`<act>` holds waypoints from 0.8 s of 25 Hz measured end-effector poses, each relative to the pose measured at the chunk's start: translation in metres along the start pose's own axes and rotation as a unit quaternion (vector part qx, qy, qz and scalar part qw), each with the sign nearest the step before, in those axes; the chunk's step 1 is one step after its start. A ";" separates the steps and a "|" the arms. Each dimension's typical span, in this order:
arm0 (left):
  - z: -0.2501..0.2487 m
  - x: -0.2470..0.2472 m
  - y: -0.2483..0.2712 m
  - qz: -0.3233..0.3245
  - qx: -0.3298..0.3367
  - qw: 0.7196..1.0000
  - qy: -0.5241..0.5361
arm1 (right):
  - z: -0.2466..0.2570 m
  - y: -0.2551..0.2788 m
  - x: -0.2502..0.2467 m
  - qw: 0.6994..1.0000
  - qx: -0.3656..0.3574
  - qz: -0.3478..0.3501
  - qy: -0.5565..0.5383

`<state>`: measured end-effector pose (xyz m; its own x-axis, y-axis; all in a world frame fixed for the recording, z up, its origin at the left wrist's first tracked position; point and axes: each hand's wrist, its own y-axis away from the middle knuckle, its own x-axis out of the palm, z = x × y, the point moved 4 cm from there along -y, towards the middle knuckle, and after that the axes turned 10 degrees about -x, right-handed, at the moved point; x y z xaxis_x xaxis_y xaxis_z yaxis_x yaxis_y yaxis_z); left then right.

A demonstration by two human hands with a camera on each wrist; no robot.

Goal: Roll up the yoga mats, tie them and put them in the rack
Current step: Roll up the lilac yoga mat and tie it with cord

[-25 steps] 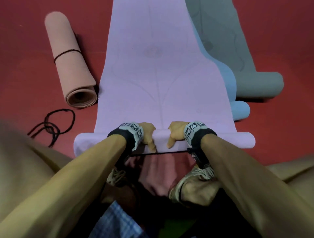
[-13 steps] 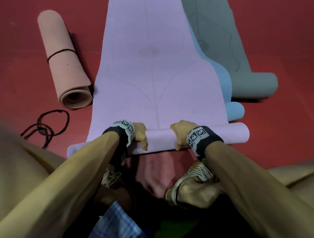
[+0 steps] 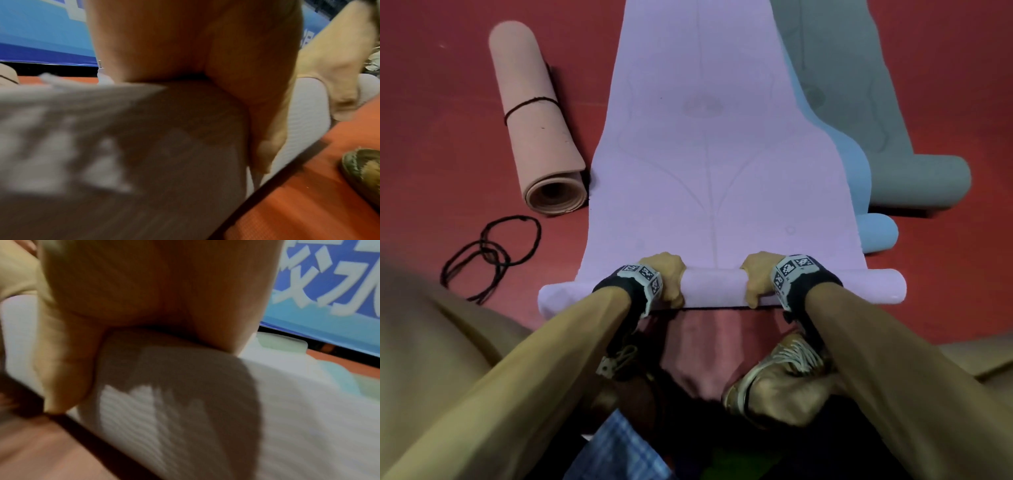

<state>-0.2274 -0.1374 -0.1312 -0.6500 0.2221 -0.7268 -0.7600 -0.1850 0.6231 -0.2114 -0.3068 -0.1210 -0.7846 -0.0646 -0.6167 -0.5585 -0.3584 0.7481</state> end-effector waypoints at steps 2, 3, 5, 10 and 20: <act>0.004 0.002 -0.017 0.049 0.036 0.996 0.058 | -0.001 0.013 0.006 0.998 -0.005 -0.040 0.054; 0.010 0.004 -0.021 0.101 0.073 0.986 0.112 | -0.004 0.018 0.009 0.994 -0.005 -0.060 0.086; 0.016 0.001 -0.027 0.146 0.145 0.958 0.200 | -0.007 0.031 0.015 0.984 0.001 -0.103 0.143; 0.016 0.005 -0.023 0.136 0.162 0.964 0.159 | 0.001 0.024 0.013 0.993 0.054 -0.051 0.093; -0.001 0.009 0.001 0.002 0.026 0.996 -0.082 | -0.008 0.007 0.008 0.998 0.039 0.032 0.045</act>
<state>-0.2339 -0.1360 -0.1375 -0.6409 0.3756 -0.6695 -0.7529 -0.1374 0.6436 -0.2194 -0.3177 -0.1227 -0.7938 -0.1688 -0.5843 -0.5305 -0.2776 0.8009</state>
